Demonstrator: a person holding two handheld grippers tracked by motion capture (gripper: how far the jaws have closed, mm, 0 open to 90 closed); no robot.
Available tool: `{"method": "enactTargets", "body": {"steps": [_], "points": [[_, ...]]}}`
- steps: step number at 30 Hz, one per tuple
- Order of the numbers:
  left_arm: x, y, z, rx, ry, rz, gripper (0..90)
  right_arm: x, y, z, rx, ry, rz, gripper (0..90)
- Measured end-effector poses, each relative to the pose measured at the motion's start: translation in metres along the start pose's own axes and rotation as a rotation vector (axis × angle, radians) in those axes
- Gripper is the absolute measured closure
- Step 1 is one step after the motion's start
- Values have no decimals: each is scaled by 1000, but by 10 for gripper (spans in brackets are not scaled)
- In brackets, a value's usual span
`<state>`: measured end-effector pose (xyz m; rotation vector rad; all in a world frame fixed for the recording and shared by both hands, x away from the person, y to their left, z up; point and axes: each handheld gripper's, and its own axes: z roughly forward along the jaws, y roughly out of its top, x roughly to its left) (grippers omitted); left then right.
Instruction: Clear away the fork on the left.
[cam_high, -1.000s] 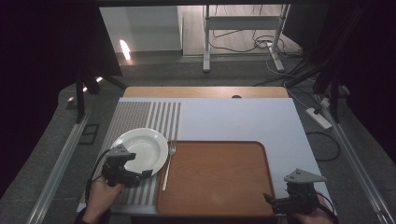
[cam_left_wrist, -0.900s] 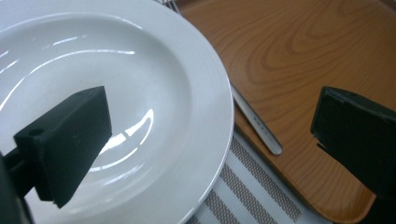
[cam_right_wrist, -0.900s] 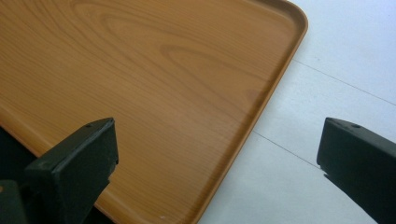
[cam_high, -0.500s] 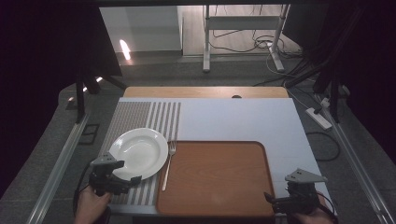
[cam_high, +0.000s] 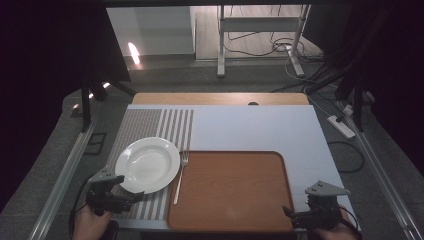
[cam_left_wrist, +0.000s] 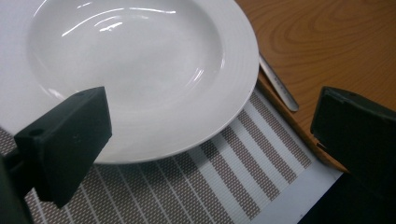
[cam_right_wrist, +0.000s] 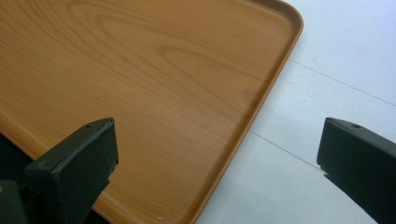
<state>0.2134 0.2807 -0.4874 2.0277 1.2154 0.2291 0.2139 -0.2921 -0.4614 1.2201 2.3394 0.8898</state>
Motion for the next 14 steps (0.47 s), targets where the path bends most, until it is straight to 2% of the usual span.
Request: {"method": "enactTargets", "body": {"steps": [6, 14], "points": [[-1, -2, -1, 33, 15, 7, 0, 1, 0, 1, 1, 1, -4, 0], [2, -3, -2, 33, 4, -13, 0, 1, 0, 1, 7, -1, -11, 0]]}}
